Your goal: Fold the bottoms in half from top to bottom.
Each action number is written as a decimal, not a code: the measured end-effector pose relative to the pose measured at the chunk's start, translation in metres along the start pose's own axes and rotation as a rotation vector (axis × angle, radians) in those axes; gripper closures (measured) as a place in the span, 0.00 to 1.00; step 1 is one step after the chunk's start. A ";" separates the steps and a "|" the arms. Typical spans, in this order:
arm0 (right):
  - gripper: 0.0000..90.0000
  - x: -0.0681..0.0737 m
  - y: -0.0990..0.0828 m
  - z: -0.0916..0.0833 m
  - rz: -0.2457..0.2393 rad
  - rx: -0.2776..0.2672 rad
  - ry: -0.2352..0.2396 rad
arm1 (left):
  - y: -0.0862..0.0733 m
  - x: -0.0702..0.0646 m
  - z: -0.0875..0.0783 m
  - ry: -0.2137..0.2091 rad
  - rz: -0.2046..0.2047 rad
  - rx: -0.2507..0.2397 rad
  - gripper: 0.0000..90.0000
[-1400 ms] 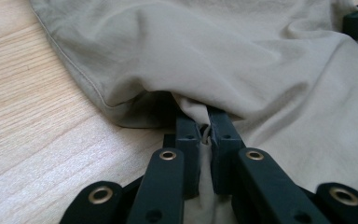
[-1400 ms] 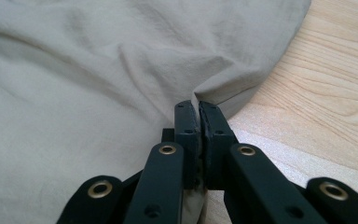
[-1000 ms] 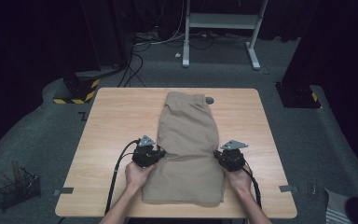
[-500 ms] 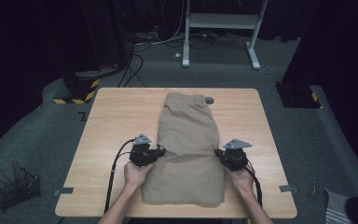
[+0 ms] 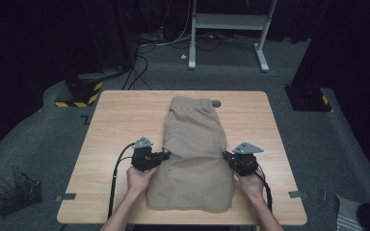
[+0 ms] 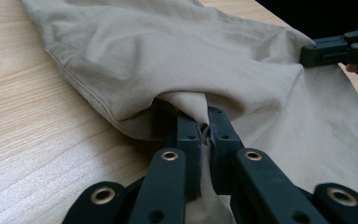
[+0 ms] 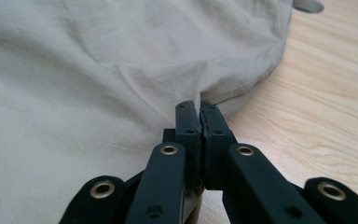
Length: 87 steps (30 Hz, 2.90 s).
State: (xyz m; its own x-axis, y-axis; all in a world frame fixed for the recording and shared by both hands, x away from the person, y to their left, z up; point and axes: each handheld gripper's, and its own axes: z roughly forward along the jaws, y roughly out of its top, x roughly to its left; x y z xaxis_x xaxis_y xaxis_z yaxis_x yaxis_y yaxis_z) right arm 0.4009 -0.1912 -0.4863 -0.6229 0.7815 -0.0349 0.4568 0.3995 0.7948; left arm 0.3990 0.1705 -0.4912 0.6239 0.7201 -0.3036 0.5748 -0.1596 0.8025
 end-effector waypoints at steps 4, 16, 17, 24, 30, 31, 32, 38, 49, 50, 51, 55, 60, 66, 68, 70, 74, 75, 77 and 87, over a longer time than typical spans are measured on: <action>0.97 0.001 0.001 -0.003 -0.011 -0.021 -0.004 | 0.001 -0.001 -0.002 0.003 0.000 -0.003 0.95; 0.97 0.003 0.003 -0.013 -0.013 -0.072 -0.012 | 0.008 -0.013 -0.012 0.028 0.073 -0.012 0.95; 0.97 0.003 0.003 -0.013 -0.013 -0.072 -0.012 | 0.008 -0.013 -0.012 0.028 0.073 -0.012 0.95; 0.97 0.008 0.005 -0.025 -0.064 -0.106 -0.027 | 0.009 -0.018 -0.023 0.014 0.084 -0.045 0.95; 0.97 0.014 0.006 -0.034 -0.102 -0.129 -0.035 | 0.010 -0.024 -0.031 0.026 0.107 -0.068 0.95; 0.97 0.015 0.006 -0.035 -0.113 -0.135 -0.037 | 0.011 -0.026 -0.032 0.029 0.111 -0.070 0.95; 0.97 0.016 0.006 -0.037 -0.120 -0.135 -0.043 | 0.011 -0.027 -0.033 0.025 0.115 -0.076 0.95; 0.97 0.016 0.007 -0.043 -0.133 -0.146 -0.051 | 0.017 -0.031 -0.038 0.011 0.117 -0.103 0.95; 0.97 0.020 0.014 -0.058 -0.168 -0.194 -0.051 | 0.022 -0.036 -0.052 -0.007 0.122 -0.149 0.95; 0.97 0.021 0.014 -0.060 -0.176 -0.198 -0.053 | 0.022 -0.038 -0.054 -0.008 0.124 -0.154 0.95; 0.97 0.023 0.015 -0.062 -0.181 -0.202 -0.053 | 0.021 -0.039 -0.056 -0.010 0.126 -0.157 0.95; 0.97 0.032 0.013 -0.071 -0.201 -0.233 -0.041 | 0.008 -0.046 -0.069 -0.021 0.104 -0.190 0.95; 0.97 0.046 0.005 -0.084 -0.237 -0.245 -0.033 | -0.001 -0.059 -0.087 -0.030 0.126 -0.196 0.95; 0.97 0.057 0.004 -0.104 -0.255 -0.294 -0.023 | 0.005 -0.077 -0.108 -0.053 0.170 -0.265 0.95; 0.97 0.056 0.009 -0.108 -0.254 -0.316 -0.019 | 0.013 -0.075 -0.108 -0.052 0.178 -0.280 0.95; 0.97 0.052 0.015 -0.105 -0.246 -0.322 -0.022 | 0.023 -0.067 -0.101 -0.052 0.169 -0.284 0.95; 0.97 0.033 0.027 -0.085 -0.186 -0.302 -0.008 | 0.037 -0.048 -0.080 -0.045 0.131 -0.265 0.95; 0.97 0.028 0.029 -0.079 -0.173 -0.292 -0.005 | 0.039 -0.044 -0.076 -0.043 0.118 -0.260 0.95; 0.97 0.020 0.032 -0.068 -0.152 -0.271 -0.008 | 0.042 -0.037 -0.068 -0.027 0.105 -0.248 0.95; 0.97 0.008 0.036 -0.048 -0.121 -0.238 -0.022 | 0.043 -0.024 -0.054 -0.004 0.078 -0.229 0.95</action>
State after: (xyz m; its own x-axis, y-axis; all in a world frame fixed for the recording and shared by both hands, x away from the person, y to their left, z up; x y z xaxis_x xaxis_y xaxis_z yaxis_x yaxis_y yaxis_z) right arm 0.3818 -0.1933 -0.4294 -0.6488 0.7462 -0.1495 0.2160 0.3689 0.9040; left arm 0.3804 0.1832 -0.4213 0.6639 0.7092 -0.2374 0.3897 -0.0571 0.9192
